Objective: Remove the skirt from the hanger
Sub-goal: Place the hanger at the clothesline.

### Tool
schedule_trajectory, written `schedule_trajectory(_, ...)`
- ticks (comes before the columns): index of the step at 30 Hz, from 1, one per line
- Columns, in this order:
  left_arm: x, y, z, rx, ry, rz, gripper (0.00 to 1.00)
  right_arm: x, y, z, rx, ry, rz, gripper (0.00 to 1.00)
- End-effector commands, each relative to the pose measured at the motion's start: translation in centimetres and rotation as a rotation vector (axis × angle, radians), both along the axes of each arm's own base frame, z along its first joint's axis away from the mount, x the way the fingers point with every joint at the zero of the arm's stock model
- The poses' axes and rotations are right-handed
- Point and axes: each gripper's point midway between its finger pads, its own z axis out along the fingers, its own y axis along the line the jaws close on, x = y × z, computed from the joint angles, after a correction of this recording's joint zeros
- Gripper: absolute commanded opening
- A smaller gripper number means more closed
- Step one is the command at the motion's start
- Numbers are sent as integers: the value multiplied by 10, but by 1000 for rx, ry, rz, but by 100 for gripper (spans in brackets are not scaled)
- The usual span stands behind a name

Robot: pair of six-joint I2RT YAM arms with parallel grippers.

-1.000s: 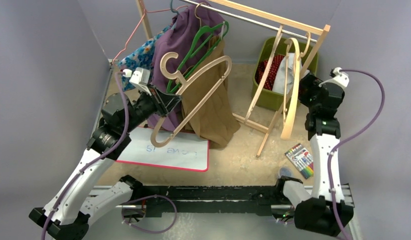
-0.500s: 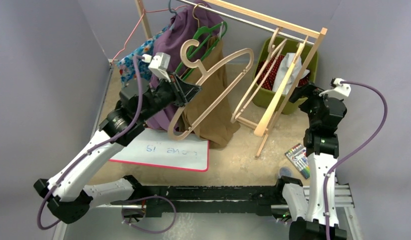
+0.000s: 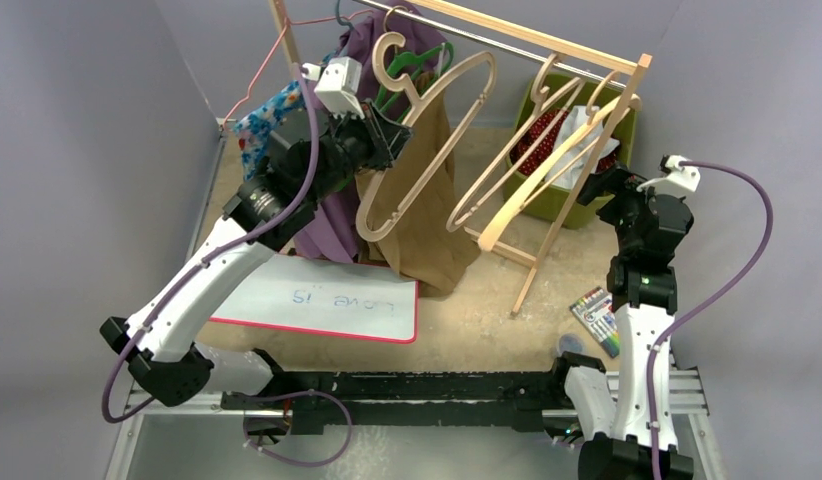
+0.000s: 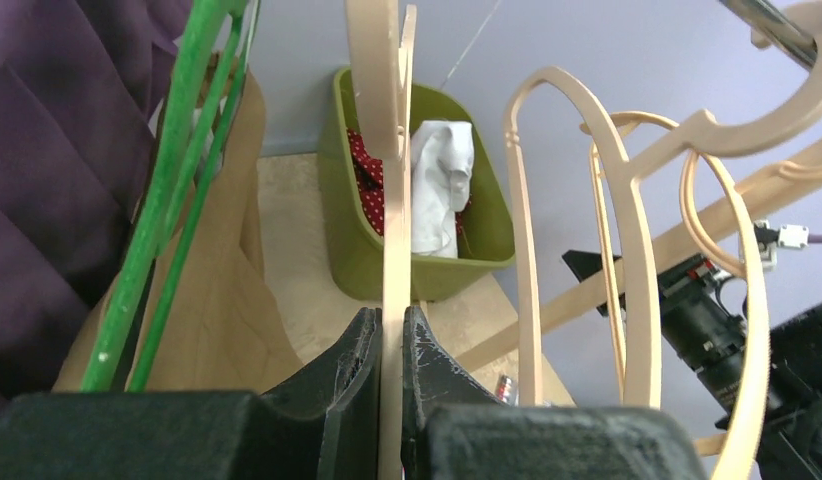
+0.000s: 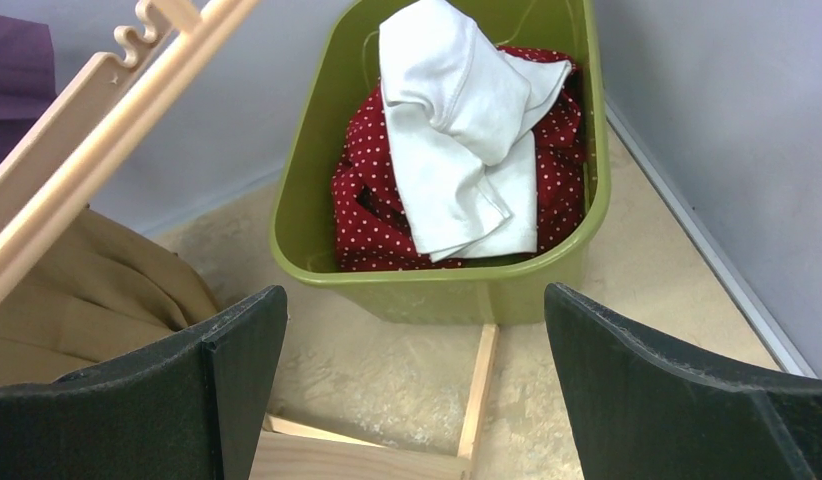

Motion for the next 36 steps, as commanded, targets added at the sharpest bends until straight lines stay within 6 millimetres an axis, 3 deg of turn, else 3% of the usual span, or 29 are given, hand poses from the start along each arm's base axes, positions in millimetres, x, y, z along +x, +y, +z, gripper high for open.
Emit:
schedule_trajectory(1,9,3,50,-41,-111,41,0,4,7,12,-23,-50,50,99)
schedule_trajectory(7,19,-11,68,-62,-141,18,0,4,7,12,-27,-49,49,99)
schedule_trajectory(27,40,-32,60,-136,-130,23,0,3,7,11,-22,-53,48,99)
schedule_trajectory(36,43,-41,62,-268,-100,12,0,3,8,10,-21,-54,49,99)
